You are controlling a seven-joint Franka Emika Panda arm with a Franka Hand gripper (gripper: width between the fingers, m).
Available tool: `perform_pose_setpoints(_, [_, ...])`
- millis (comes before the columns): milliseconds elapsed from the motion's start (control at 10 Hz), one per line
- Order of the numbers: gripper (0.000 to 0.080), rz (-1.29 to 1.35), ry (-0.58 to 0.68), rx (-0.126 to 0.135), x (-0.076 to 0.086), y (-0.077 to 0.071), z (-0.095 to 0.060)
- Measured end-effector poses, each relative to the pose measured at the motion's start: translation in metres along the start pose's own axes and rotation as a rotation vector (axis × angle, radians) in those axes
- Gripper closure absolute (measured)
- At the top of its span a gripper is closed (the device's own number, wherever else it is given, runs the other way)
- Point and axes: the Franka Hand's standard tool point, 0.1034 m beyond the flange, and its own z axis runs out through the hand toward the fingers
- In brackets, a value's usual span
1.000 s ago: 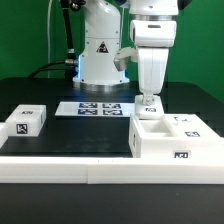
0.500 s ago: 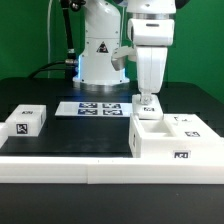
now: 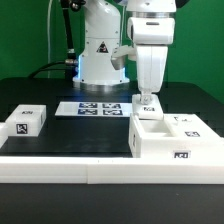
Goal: Assemble cabinet
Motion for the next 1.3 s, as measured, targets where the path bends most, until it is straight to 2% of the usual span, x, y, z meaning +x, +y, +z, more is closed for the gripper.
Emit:
perform_pose_setpoints(200, [0.0729,0.002,-0.001,0.007,0.000,0.003,0.001])
perform_pose_setpoints(700, [0.0729,0.005,0.003,0.004,0.000,0.007,0.002])
perform_pose_setpoints(800, [0.0729,-0.014,0.005,-0.001,0.000,0.008,0.002])
perform_pose_setpoints(900, [0.0729,-0.100,0.019,-0.032,-0.002,0.017,0.004])
perform_pose_setpoints(1000, [0.0729,-0.116,0.022,-0.043,-0.001,0.025,0.003])
perform_pose_setpoints(1200, [0.0729,-0.147,0.021,-0.060,0.003,0.041,0.002])
perform_pose_setpoints(1300, [0.0729,-0.146,0.015,-0.057,0.003,0.041,0.002])
